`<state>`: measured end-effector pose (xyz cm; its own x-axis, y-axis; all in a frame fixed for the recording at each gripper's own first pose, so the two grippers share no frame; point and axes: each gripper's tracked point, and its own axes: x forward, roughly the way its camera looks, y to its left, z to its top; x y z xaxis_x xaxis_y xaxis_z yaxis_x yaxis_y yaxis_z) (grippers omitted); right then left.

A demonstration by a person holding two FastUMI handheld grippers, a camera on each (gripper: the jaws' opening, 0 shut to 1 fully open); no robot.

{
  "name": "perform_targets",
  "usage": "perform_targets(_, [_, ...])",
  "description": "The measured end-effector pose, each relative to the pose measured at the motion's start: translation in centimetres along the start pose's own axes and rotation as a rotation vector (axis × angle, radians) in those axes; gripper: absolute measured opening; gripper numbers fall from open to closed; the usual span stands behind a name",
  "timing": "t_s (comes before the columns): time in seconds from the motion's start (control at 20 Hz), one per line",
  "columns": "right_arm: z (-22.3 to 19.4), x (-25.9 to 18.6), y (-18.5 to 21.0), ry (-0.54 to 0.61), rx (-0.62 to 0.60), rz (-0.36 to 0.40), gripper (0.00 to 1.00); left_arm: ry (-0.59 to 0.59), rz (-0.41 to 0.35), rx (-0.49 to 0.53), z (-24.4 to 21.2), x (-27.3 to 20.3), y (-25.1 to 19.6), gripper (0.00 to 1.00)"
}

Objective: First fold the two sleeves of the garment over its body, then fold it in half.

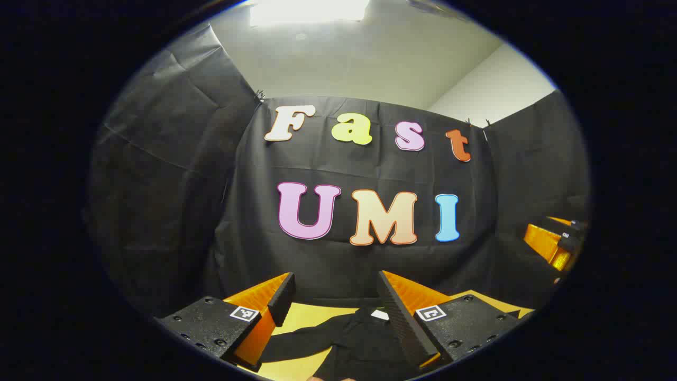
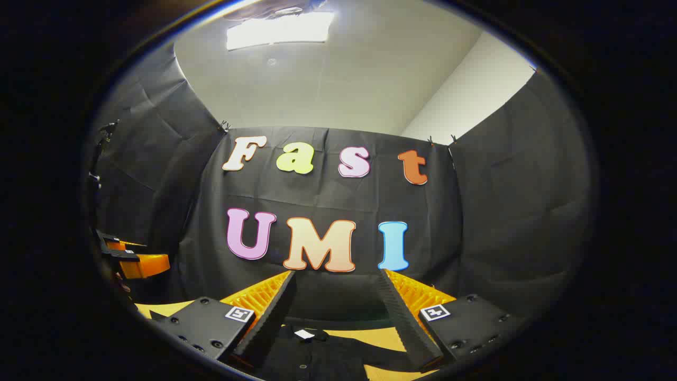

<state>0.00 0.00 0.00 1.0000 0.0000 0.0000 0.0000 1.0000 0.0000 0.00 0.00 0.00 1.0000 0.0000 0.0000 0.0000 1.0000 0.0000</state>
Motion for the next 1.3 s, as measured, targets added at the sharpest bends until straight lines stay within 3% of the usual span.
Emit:
perform_targets(0.2, [-1.6, 0.6, -1.6, 0.023, 0.013, -0.001, 0.96, 0.044, 0.014, 0.017, -1.2, 0.7, -1.4, 0.92])
perform_targets(0.25, [-2.1, 0.5, -1.5, 0.041, 0.021, -0.006, 0.99, 0.052, 0.014, 0.023, -1.4, 0.8, -1.2, 0.90])
perform_targets(0.5, [-2.1, 0.4, -0.5, 0.047, -0.045, -0.076, 0.98, 0.037, -0.060, 0.036, -1.4, 1.5, -1.8, 0.90])
perform_targets(0.65, [-1.5, 0.6, 1.4, 0.046, -0.023, -0.040, 0.98, 0.014, -0.084, 0.020, -1.1, 1.7, -2.4, 0.92])
perform_targets(0.85, [-3.5, 1.2, 1.0, 0.079, -0.037, 0.012, 0.98, 0.012, -0.046, 0.030, -0.8, 1.4, -2.3, 0.90])
perform_targets(1.3, [-6.4, 1.6, -3.1, 0.155, -0.008, -0.030, 0.98, 0.085, -0.041, 0.018, -3.4, 1.2, -4.0, 0.92])
